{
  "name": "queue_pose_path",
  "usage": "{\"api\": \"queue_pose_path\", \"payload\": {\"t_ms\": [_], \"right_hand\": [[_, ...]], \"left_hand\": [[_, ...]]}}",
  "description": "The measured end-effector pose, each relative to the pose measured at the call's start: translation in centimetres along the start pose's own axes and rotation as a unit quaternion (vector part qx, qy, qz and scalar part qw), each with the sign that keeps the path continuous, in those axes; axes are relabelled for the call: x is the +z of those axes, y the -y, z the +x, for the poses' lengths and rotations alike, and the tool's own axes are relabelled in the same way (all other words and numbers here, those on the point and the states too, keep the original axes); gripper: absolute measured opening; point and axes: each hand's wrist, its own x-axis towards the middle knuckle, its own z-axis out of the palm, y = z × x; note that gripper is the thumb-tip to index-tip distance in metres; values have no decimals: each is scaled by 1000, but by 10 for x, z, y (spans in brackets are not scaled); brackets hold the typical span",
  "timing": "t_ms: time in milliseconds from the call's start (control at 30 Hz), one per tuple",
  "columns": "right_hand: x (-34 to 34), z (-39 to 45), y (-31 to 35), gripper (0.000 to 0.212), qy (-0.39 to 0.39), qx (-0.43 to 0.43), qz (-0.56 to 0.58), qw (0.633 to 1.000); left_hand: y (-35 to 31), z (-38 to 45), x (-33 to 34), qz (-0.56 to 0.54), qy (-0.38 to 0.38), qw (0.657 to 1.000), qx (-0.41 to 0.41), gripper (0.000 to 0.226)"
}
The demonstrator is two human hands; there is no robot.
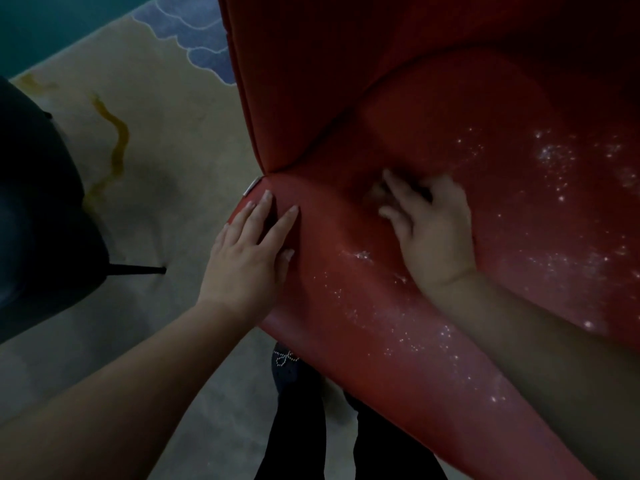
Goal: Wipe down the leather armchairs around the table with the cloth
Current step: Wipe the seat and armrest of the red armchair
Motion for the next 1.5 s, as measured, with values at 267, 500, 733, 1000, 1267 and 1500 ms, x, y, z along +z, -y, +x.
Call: {"api": "queue_pose_path", "payload": {"t_ms": [267,500,733,1000,1267,1500], "right_hand": [[2,-41,21,43,129,-102,21,986],[4,-19,21,37,16,32,-16,999],[0,-75,35,41,94,-103,-20,990],[20,-33,60,38,35,25,20,999],[-1,-77,39,38,92,-110,-61,988],[10,-91,58,43,50,-29,-42,997]], "left_hand": [[4,-6,1,-13,-5,1000,-1,57],[7,-14,3,-13,-6,1000,-6,57],[8,-16,5,-16,-18,1000,0,56],[8,-24,4,-22,-12,1000,-1,56],[9,-31,6,-26,-10,1000,-1,55],[-8,-32,9,-17,-3,1000,17,56]]}}
